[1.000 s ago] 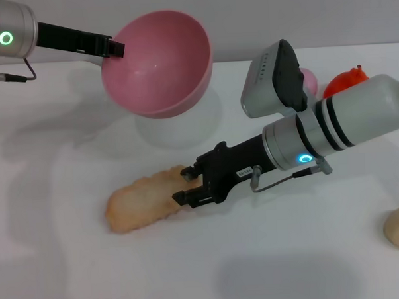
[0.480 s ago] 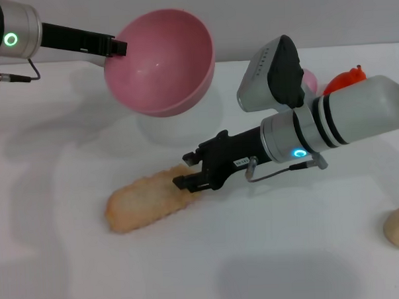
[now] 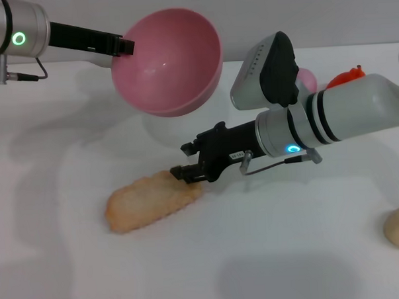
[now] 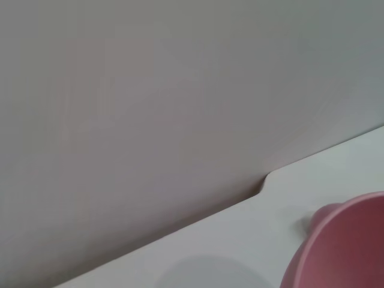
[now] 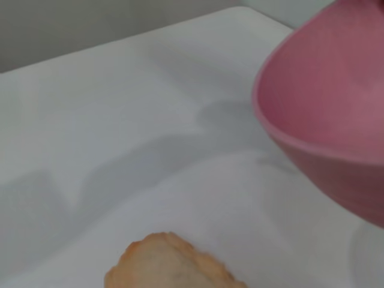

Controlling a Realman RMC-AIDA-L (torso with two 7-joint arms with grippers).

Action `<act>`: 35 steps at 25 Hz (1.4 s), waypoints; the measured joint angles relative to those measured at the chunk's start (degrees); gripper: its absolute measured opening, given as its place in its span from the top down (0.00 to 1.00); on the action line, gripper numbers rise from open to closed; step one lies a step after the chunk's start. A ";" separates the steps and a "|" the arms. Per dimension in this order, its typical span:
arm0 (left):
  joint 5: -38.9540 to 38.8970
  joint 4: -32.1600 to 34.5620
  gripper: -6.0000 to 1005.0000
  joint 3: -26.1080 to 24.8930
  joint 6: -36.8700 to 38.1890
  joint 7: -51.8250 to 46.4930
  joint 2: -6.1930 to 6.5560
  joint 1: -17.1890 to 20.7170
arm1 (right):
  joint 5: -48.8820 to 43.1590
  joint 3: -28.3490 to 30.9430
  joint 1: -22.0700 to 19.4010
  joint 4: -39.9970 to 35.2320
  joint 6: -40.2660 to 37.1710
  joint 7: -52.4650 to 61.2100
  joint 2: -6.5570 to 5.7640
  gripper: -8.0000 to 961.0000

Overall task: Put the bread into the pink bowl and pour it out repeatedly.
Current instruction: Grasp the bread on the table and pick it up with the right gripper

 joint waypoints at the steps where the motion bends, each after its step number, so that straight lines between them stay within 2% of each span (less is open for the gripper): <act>1: 0.00 0.23 0.95 0.00 0.12 0.00 -0.12 0.03 | 0.02 -0.05 0.06 0.06 0.03 0.00 0.00 0.44; 15: -0.01 3.60 0.95 0.10 2.04 0.03 -1.89 0.85 | 0.05 -0.08 -0.99 0.67 0.35 0.57 0.00 0.44; 26: -0.01 3.84 0.95 0.70 3.01 0.07 -2.27 1.08 | 0.05 -0.79 -1.29 1.13 0.50 1.18 0.00 0.44; 35: -0.23 5.41 0.95 0.70 3.83 0.12 -2.45 2.28 | 2.99 -4.83 -1.21 1.11 0.59 1.47 -0.01 0.44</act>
